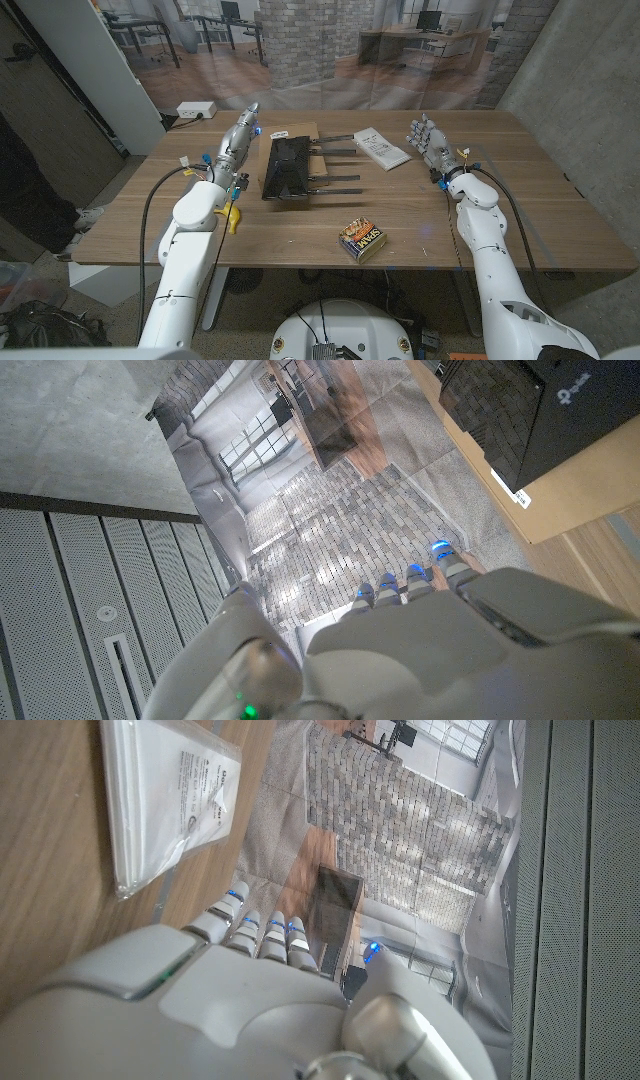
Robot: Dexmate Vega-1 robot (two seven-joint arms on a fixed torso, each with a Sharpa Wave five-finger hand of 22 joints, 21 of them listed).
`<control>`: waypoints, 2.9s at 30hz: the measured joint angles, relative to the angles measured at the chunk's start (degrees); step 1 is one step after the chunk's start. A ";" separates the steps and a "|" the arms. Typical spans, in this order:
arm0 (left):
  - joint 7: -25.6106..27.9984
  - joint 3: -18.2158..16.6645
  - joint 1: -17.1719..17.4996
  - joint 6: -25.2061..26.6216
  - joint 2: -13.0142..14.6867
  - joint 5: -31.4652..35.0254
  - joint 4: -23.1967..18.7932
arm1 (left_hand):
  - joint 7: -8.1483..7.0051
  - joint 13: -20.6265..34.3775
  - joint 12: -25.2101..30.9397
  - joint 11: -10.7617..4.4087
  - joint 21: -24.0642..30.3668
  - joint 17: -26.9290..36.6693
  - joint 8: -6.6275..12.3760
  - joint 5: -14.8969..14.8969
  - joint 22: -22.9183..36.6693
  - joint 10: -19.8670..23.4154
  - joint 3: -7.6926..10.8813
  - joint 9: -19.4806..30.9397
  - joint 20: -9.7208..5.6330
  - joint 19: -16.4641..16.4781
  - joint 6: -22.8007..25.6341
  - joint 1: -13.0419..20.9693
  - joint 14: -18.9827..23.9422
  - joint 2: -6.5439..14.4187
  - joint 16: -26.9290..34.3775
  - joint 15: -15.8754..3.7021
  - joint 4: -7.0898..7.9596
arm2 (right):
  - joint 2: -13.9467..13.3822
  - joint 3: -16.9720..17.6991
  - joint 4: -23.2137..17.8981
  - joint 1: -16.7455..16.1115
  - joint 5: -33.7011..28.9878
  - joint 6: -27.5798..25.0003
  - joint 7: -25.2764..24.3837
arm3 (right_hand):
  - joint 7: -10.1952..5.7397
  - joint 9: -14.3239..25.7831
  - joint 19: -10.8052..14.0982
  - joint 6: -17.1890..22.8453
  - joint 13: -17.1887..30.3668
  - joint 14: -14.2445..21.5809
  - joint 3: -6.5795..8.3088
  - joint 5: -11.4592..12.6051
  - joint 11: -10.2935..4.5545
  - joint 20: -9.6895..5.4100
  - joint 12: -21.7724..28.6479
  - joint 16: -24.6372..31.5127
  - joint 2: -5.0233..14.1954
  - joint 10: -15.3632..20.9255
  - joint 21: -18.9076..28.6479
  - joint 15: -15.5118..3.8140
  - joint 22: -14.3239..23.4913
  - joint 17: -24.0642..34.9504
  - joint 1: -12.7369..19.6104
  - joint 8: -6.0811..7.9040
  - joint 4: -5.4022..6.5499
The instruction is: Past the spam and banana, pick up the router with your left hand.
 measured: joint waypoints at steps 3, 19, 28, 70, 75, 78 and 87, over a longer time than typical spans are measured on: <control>-0.08 -0.08 0.45 0.50 -0.17 -0.27 -0.58 | 0.23 0.00 0.00 0.17 0.00 0.00 0.00 0.00 0.14 -0.17 0.00 0.00 0.11 -0.11 0.23 0.22 0.00 -0.22 0.00 0.00 0.00 | -0.12 0.00 0.13 0.19 0.00 0.00 0.12 | 0.00 0.00 0.00 0.00 0.00 0.00 0.00 0.00 0.00 0.00 0.00 0.00 0.00 0.00 0.00 0.00 0.00 0.00 0.00 0.00 0.00; -0.95 -0.94 2.94 3.96 -0.93 -2.60 -3.85 | 0.92 0.29 0.00 0.31 0.00 -0.01 0.00 0.22 0.14 -0.32 -0.47 0.00 0.51 -0.10 0.32 0.46 -0.30 -0.46 0.00 0.29 -0.46 | -0.58 0.04 0.87 0.88 0.27 0.26 0.97 | 0.00 0.00 0.00 0.00 0.00 0.00 0.00 0.00 0.00 0.00 0.00 0.00 0.00 0.00 0.00 0.00 0.00 0.00 0.00 0.00 0.00; -1.11 -1.27 4.93 5.90 -1.04 -3.05 -6.34 | 1.05 0.29 0.00 0.83 -0.35 -0.01 -0.11 0.22 0.13 -0.23 -0.57 0.00 1.00 -0.21 0.21 0.75 -0.19 -0.75 0.00 0.88 -0.56 | -0.76 0.04 0.80 0.94 0.36 0.27 1.40 | 0.00 0.00 0.00 0.00 0.00 0.00 0.00 0.34 0.00 0.00 0.00 0.00 0.00 0.00 0.00 0.00 0.00 0.00 0.00 0.00 0.00; -1.04 -3.97 11.72 15.63 -3.31 -8.40 -13.03 | 1.32 0.28 0.22 3.80 -0.83 -0.03 -0.26 0.44 0.40 -0.31 -1.52 0.29 2.34 -0.31 0.31 1.21 -0.27 -1.21 0.00 3.20 -1.51 | -0.99 -0.99 -2.06 0.91 -0.42 -0.55 1.84 | 0.00 0.00 0.00 -0.01 -0.01 0.00 -0.25 0.30 0.00 -0.01 0.00 0.00 0.00 0.00 0.00 0.00 0.00 0.00 0.00 0.00 -0.24; -1.05 -4.30 12.16 16.37 -3.83 -9.57 -13.20 | 1.32 0.28 0.23 4.41 -0.83 -0.03 -0.26 0.44 0.40 -0.32 -1.58 0.29 2.34 -0.31 0.31 1.51 -0.27 -1.51 0.00 3.20 -1.57 | -1.10 -1.11 -2.06 1.09 -0.54 -0.61 1.84 | 0.00 0.00 -0.01 -0.01 -0.01 0.00 -0.25 0.29 0.00 0.00 0.00 0.00 0.00 0.00 0.00 0.00 0.00 0.00 0.00 0.00 -0.24; -1.07 -4.42 12.40 16.84 -4.07 -10.47 -13.31 | 1.32 0.27 0.22 4.45 -0.83 -0.03 -0.26 0.44 0.40 -0.36 -1.82 0.29 2.33 -0.31 0.31 1.62 -0.28 -1.62 0.00 3.20 -1.80 | -1.17 -1.19 -2.04 1.27 -0.57 -0.62 1.84 | -0.01 0.00 0.00 -0.01 -0.01 0.00 -0.25 0.29 0.00 0.00 0.00 0.00 0.00 0.00 0.00 0.00 0.00 0.00 0.00 0.00 -0.24; -1.08 -4.76 13.50 18.40 -4.81 -12.94 -14.01 | 1.31 0.27 0.22 5.02 -0.83 -0.03 -0.26 0.44 0.40 -0.32 -2.06 0.29 2.33 -0.31 0.31 1.96 -0.28 -1.96 0.00 3.19 -2.04 | -1.42 -1.39 -1.45 1.77 -0.66 -0.63 1.96 | -0.01 0.00 0.00 -0.01 -0.01 0.00 -0.25 0.29 0.00 0.00 0.00 0.00 0.00 0.00 0.00 0.00 0.00 0.00 0.00 0.00 -0.24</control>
